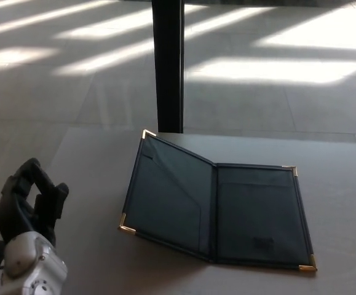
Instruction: The robot uses its left hand to push the cover of the diary kept in the middle of the desk to close it
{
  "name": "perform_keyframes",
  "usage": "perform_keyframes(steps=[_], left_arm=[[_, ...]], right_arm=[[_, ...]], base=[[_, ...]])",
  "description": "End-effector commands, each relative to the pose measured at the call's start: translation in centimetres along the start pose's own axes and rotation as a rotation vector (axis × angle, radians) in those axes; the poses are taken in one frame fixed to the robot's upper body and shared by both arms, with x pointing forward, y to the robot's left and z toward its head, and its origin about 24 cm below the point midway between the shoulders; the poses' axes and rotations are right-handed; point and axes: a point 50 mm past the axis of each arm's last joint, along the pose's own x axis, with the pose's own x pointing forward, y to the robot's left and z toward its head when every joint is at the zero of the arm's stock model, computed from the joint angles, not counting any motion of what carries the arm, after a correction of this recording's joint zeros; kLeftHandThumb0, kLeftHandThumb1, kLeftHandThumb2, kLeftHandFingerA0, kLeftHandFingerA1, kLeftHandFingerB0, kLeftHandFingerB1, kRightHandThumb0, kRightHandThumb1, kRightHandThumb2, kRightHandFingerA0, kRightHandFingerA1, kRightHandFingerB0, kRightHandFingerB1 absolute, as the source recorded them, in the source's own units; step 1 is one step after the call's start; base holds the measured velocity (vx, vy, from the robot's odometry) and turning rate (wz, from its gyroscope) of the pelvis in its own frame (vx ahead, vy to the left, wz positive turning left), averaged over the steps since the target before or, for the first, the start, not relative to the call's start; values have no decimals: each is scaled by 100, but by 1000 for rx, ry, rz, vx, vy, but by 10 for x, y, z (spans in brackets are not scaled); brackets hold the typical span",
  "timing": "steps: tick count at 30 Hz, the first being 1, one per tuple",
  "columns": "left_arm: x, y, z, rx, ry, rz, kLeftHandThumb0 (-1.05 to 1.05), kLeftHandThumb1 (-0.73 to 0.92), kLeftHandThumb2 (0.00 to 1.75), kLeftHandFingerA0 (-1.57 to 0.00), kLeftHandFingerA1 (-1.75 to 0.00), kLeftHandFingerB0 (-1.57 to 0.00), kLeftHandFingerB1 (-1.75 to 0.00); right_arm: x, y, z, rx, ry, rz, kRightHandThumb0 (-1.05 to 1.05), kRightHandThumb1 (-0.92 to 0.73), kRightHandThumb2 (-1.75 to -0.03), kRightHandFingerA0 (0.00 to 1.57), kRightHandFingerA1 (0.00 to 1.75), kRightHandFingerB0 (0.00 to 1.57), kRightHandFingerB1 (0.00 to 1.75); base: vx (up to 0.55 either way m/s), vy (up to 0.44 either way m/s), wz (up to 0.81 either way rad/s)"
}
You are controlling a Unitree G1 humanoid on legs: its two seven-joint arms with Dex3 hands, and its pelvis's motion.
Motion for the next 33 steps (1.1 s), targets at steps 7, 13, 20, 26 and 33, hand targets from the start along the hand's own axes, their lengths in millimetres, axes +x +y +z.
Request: perform_keyframes(steps=[7,13,20,26,33], left_arm=[[-27,-12,-62,-74,201,-25,-83,76,112,-47,-66,-39,-61],[-48,-22,-101,-19,317,-128,-87,92,80,-46,-56,-32,-49],[-58,-23,-122,27,373,-135,-89,92,79,-45,-61,-34,-53],[-52,-11,-125,75,369,-66,-86,92,75,-43,-62,-38,-54],[-44,-5,-125,184,360,9,-87,92,75,-22,-63,-18,-52]], right_arm=[[3,0,8,24,-10,17,-89,-92,-70,64,74,61,58],[4,4,10,16,-22,28,-89,-92,-70,60,72,61,58],[5,7,9,61,-29,49,-88,-92,-67,54,74,64,58],[7,14,10,84,-36,36,-88,-91,-68,63,80,68,60],[5,11,10,38,-41,23,-90,-92,-69,65,78,68,59]], base=[[0,0,0],[0,0,0],[0,0,0],[0,0,0],[0,0,0]])
